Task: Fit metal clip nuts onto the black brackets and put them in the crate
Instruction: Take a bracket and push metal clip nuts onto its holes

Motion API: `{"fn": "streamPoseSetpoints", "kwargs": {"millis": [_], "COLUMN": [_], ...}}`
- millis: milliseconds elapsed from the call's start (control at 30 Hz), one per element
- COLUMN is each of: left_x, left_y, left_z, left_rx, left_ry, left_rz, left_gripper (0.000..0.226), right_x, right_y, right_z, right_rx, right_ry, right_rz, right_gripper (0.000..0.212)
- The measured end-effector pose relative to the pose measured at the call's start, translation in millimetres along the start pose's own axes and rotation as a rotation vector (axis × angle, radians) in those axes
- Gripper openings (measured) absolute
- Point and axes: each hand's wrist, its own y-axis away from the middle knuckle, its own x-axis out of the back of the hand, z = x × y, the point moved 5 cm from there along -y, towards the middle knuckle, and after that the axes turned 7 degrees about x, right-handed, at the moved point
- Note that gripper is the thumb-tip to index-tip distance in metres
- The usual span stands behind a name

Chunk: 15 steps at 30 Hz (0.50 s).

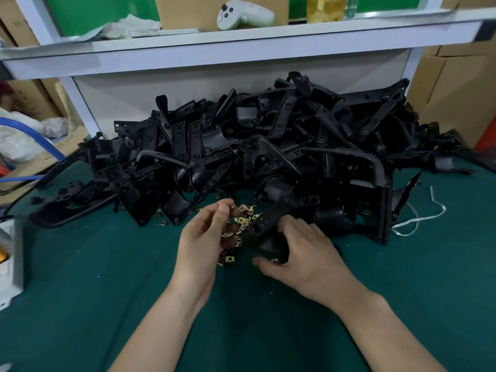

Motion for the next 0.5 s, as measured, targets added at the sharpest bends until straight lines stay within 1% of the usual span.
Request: {"fn": "streamPoseSetpoints", "kwargs": {"millis": [33,67,100,133,167,233,300,367,500], "left_x": [-0.7,-1.8,-3.3,-5.1,-7.2,-11.9,-17.1,-21.6,-26.5], "left_y": [0.4,0.9,1.6,2.5,3.8,7.4,12.2,17.1,23.2], "left_z": [-0.2,-0.4,-0.7,-1.0,-1.3,-0.9,1.1,3.5,8.0], "left_rx": [-0.007,-0.008,-0.006,-0.007,-0.015,-0.057,-0.112,-0.164,-0.229], "left_ry": [-0.017,-0.028,-0.039,-0.054,-0.079,-0.156,-0.230,-0.277,-0.288], "left_rz": [-0.002,-0.010,-0.024,-0.044,-0.066,-0.113,-0.156,-0.196,-0.244], "left_gripper": [0.018,0.018,0.019,0.020,0.021,0.019,0.017,0.017,0.017], "right_x": [4.3,11.0,17.7,22.2,22.4,20.3,19.3,19.5,22.8], "right_y": [0.4,1.3,3.4,5.6,6.8,7.2,7.0,5.5,5.8], "right_z": [0.4,0.4,1.4,3.0,6.1,8.1,5.7,0.7,-0.8], "right_rx": [-0.018,-0.037,-0.057,-0.077,-0.091,-0.120,-0.133,-0.111,-0.080], "right_ry": [-0.015,-0.041,-0.063,-0.081,-0.110,-0.241,-0.433,-0.556,-0.674], "right_rz": [0.078,0.174,0.278,0.342,0.361,0.328,0.306,0.296,0.345], "right_gripper": [0.036,0.027,0.031,0.030,0.024,0.031,0.030,0.028,0.012]}}
